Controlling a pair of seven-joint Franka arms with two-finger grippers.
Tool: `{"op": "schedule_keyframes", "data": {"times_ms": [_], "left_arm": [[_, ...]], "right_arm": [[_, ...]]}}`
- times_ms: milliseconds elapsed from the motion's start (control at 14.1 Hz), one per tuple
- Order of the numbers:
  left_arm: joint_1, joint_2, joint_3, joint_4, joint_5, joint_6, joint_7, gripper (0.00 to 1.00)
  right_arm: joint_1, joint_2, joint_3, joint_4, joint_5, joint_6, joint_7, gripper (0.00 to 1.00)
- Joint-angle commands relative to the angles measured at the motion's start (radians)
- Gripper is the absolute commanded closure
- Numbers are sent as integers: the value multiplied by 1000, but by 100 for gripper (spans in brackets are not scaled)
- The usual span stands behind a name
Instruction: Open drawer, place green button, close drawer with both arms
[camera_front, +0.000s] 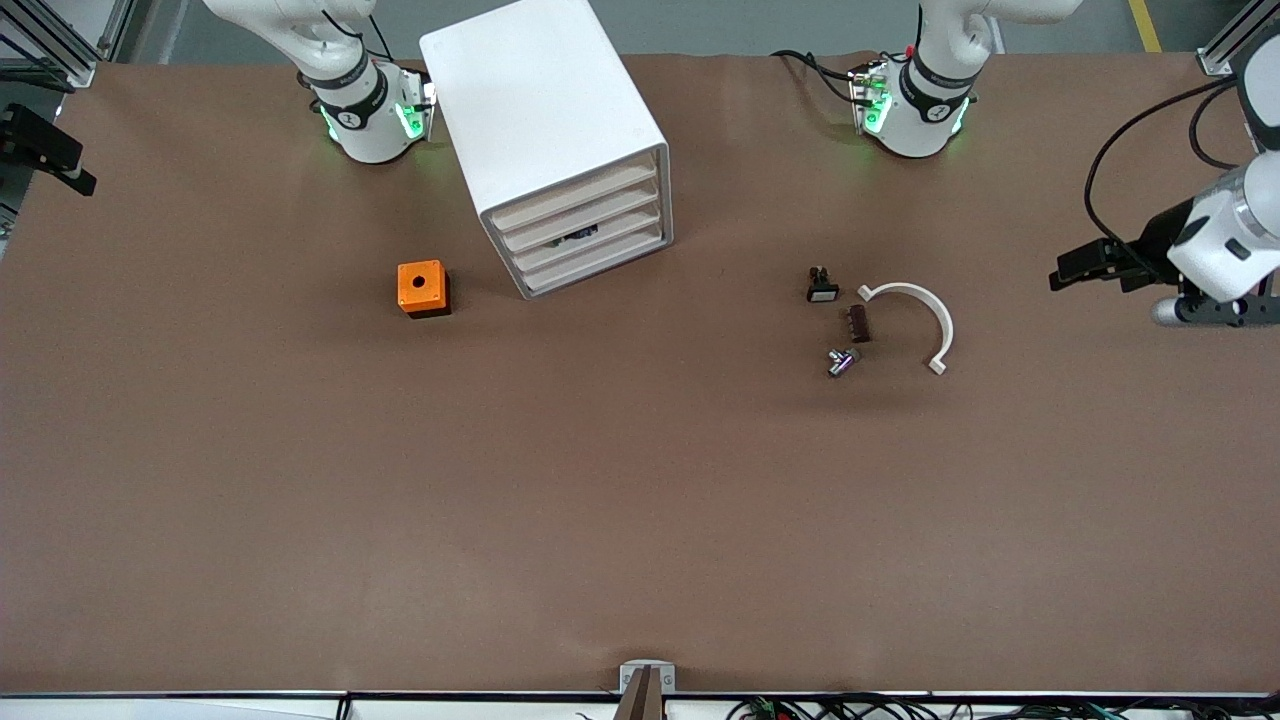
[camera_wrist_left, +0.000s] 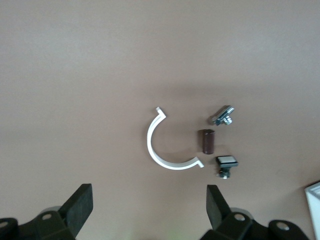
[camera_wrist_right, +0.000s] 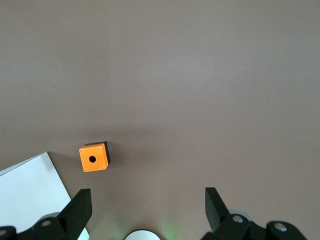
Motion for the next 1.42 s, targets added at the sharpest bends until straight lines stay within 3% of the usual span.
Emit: {"op": "schedule_keyframes", "data": {"times_ms": [0, 427, 995, 1351], "left_arm": [[-2, -61, -27, -65, 36, 51, 9, 0], [-4, -55, -56, 3, 61, 51, 8, 0], [-13, 103, -61, 253, 52, 41, -12, 0], [-21, 123, -61, 290, 50, 41, -15, 0]], "right_arm": [[-2, -21, 7, -18, 1, 3, -7, 0], [-2, -23, 18, -18, 30, -6, -1, 0], [9, -23, 26, -18, 21, -6, -7, 0], [8, -23, 24, -18, 22, -5, -7, 0]]}}
